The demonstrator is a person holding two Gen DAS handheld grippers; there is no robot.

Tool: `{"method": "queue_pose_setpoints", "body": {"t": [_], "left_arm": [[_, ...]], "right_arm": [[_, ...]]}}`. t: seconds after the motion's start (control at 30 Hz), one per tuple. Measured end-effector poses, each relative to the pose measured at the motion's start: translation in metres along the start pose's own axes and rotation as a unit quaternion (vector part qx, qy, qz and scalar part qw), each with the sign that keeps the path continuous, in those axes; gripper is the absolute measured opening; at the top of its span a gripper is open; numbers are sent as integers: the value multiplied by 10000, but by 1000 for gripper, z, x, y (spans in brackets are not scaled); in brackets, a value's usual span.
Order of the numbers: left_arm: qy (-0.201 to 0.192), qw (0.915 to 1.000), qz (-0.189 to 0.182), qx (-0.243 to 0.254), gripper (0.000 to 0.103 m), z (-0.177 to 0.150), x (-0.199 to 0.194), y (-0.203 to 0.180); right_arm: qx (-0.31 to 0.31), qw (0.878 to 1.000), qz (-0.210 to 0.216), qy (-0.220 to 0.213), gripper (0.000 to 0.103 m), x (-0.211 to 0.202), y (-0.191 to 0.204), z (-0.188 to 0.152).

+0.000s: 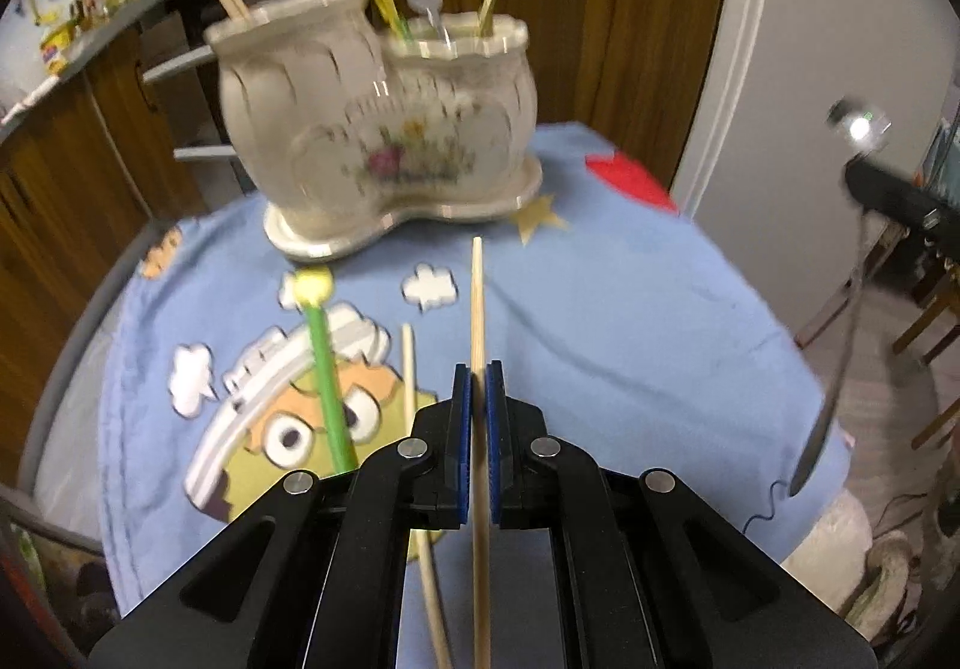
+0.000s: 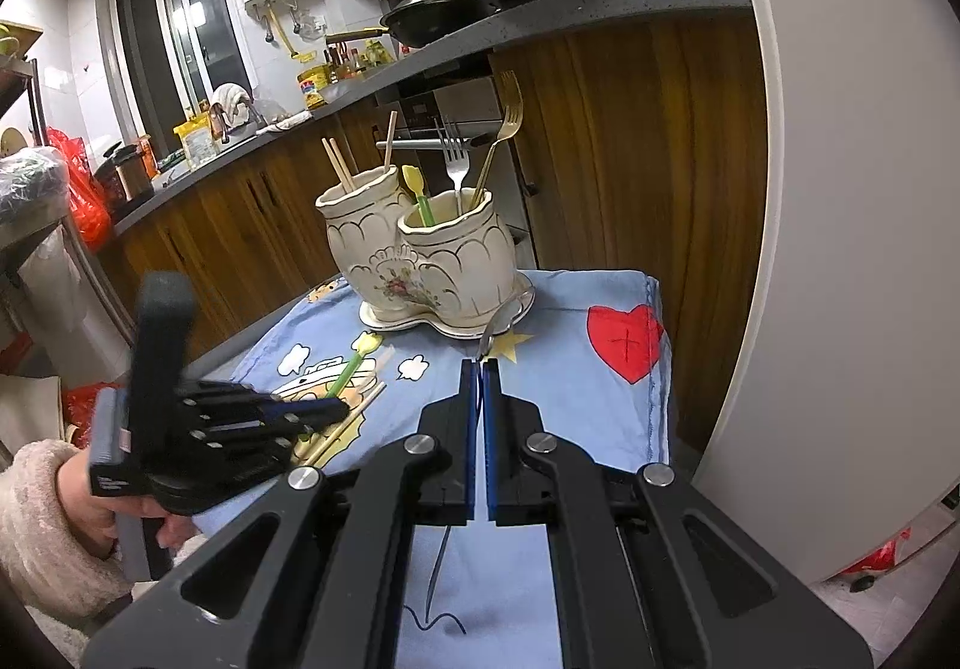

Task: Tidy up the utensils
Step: 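Insert the chopstick into the tall cup while the right tool drops the silver spoon in the short cup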

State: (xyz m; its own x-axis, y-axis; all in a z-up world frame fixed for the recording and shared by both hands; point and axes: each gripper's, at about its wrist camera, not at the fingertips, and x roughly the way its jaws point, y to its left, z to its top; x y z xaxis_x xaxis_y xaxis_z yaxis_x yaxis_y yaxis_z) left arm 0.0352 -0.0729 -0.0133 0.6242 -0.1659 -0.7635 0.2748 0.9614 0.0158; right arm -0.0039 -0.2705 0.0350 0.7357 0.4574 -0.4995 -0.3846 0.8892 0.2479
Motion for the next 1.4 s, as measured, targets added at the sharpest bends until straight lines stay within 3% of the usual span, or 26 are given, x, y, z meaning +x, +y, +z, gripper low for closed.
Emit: {"method": "queue_pose_setpoints", "body": {"t": [0.33, 0.73, 0.97, 1.2, 1.4], "left_arm": [[-1328, 9908, -27, -261, 5, 13, -46, 26], [-2631, 9608, -163, -860, 5, 35, -77, 78], [-3251, 9394, -137, -1083, 5, 88, -84, 108], [-3873, 9142, -65, -1195, 5, 145, -77, 116], [-3858, 9133, 107, -1300, 5, 174, -47, 117]], "right_arm": [[-162, 9993, -118, -304, 2, 8, 18, 15], [-285, 9964, -115, -787, 2, 33, 36, 63], [-282, 9885, -157, -1479, 2, 42, 47, 115], [-457, 9731, -760, -2126, 2, 60, 59, 152], [-561, 9673, -1144, -2191, 2, 92, 55, 151]]}}
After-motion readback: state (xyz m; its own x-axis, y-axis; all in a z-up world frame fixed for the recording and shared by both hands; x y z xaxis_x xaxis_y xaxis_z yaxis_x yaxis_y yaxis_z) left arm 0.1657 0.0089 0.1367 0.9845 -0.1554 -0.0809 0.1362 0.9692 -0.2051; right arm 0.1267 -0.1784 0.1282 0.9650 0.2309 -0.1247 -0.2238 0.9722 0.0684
